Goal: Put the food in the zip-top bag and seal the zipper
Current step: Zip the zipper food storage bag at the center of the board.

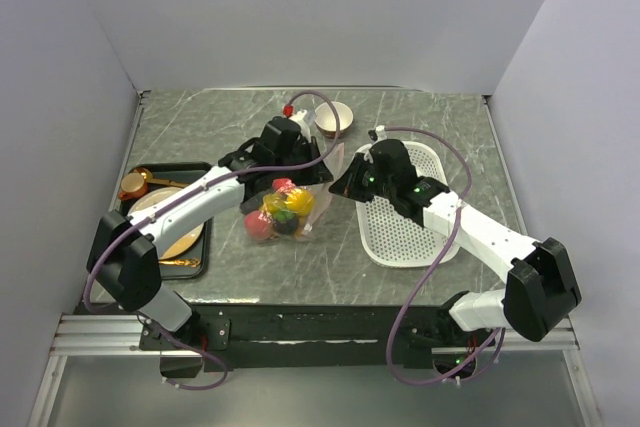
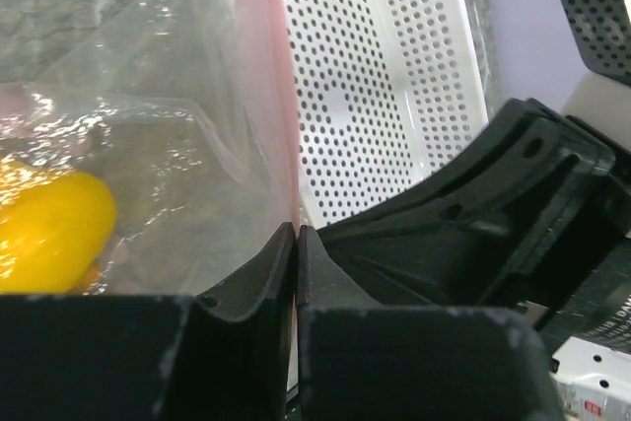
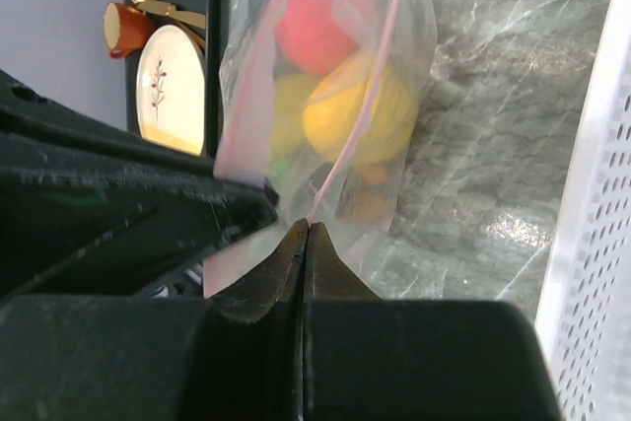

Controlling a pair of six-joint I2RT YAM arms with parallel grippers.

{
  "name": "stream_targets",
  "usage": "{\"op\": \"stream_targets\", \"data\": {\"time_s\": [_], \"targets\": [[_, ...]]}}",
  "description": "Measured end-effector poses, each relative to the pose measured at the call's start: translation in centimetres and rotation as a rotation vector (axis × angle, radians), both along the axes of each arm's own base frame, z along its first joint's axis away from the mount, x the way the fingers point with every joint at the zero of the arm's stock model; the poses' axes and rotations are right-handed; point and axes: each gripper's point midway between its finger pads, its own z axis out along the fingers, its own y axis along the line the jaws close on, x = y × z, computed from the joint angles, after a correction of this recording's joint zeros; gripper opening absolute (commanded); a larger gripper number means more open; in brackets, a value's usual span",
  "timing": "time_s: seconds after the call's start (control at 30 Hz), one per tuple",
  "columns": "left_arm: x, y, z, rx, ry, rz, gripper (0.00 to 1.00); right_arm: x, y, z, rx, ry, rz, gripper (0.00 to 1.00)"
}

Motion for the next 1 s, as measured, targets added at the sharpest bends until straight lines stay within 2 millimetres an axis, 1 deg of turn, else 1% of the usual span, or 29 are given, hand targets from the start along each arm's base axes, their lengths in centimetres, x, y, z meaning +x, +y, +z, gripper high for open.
{"op": "stream_targets", "data": {"time_s": [0.1, 0.13, 0.17, 0.2, 0.23, 0.3, 0.37, 0.4, 0.5, 0.57, 0.63, 0.7, 0.77, 0.83, 0.93, 1.0], "targets": [[-0.2, -0.7, 0.0, 0.000, 0.004, -0.021, 0.24, 0.1, 0.0, -0.2, -0.002, 0.002, 0.000, 0.00], [-0.2, -0.7, -0.1, 0.001, 0.007, -0.021, 0.34, 0.0, -0.1, -0.3, -0.008, 0.007, -0.004, 0.00], [-0.2, -0.7, -0.2, 0.003, 0.009, -0.021, 0.39, 0.0, -0.1, -0.3, -0.010, 0.007, -0.006, 0.00], [-0.2, -0.7, -0.3, 0.006, 0.011, -0.017, 0.52, 0.1, -0.2, -0.4, -0.015, 0.009, -0.012, 0.00], [-0.3, -0.6, -0.3, 0.010, 0.013, -0.015, 0.57, 0.1, -0.3, -0.5, -0.016, 0.010, -0.015, 0.00], [-0.1, -0.2, -0.4, 0.024, 0.009, 0.006, 0.68, 0.2, -0.5, -0.6, -0.024, 0.011, -0.029, 0.00], [0.1, 0.5, -0.1, 0.044, -0.006, 0.040, 0.72, 0.4, -0.6, -0.7, -0.028, 0.012, -0.040, 0.00], [0.1, 0.9, 0.3, 0.048, -0.018, 0.054, 0.77, 0.4, -0.7, -0.7, -0.028, 0.014, -0.046, 0.00], [0.0, 2.4, 2.4, 0.039, -0.075, 0.112, 0.79, 0.5, -0.9, -0.8, -0.033, 0.020, -0.066, 0.00], [-0.3, 3.7, 4.0, 0.026, -0.120, 0.153, 0.79, 0.6, -1.0, -0.9, -0.038, 0.024, -0.075, 0.00], [-0.6, 4.8, 5.2, 0.008, -0.158, 0.184, 0.79, 0.6, -1.1, -1.0, -0.041, 0.028, -0.083, 0.00], [-1.4, 6.1, 5.6, -0.002, -0.189, 0.214, 0.79, 0.6, -1.3, -1.1, -0.046, 0.031, -0.092, 0.00], [-2.3, 7.5, 5.0, 0.000, -0.201, 0.233, 0.79, 0.6, -1.4, -1.3, -0.053, 0.034, -0.097, 0.00], [-3.4, 8.6, 3.3, 0.005, -0.203, 0.245, 0.78, 0.6, -1.5, -1.4, -0.061, 0.040, -0.101, 0.00], [-5.1, 10.1, -0.3, 0.021, -0.187, 0.253, 0.77, 0.7, -1.7, -1.5, -0.078, 0.053, -0.111, 0.00], [-6.6, 10.9, -2.6, 0.030, -0.173, 0.249, 0.77, 1.0, -1.6, -1.1, -0.084, 0.062, -0.116, 0.00]]}}
